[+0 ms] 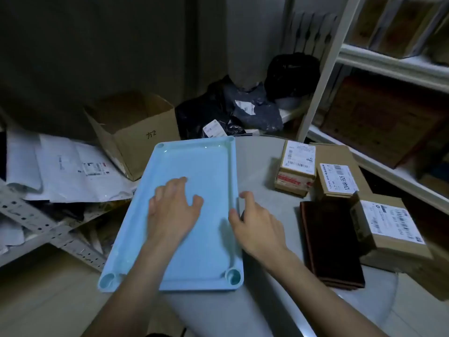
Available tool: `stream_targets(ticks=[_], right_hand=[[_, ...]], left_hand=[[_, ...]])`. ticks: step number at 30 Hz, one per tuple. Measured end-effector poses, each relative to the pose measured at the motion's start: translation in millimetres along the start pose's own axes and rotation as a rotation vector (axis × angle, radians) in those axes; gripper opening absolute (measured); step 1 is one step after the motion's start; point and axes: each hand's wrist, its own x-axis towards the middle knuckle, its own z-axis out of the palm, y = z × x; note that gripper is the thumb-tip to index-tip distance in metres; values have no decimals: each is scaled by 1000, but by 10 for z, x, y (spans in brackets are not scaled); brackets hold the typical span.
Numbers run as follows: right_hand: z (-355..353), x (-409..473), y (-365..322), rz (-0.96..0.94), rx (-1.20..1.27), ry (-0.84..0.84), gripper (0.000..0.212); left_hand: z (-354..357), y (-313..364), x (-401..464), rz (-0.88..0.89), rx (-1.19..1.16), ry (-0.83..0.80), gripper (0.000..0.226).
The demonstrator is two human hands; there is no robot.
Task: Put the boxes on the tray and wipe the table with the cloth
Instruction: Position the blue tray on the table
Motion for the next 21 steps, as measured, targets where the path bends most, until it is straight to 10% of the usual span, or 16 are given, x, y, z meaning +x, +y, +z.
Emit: stream_targets(ticks=[5, 21], right_hand=[[225, 148, 12, 20, 110, 32, 42], [-68, -19, 391, 69, 233, 211, 42]], left_hand=[[-49, -685, 135, -380, 115, -87, 80], [-129, -97, 7, -238, 64, -57, 70]])
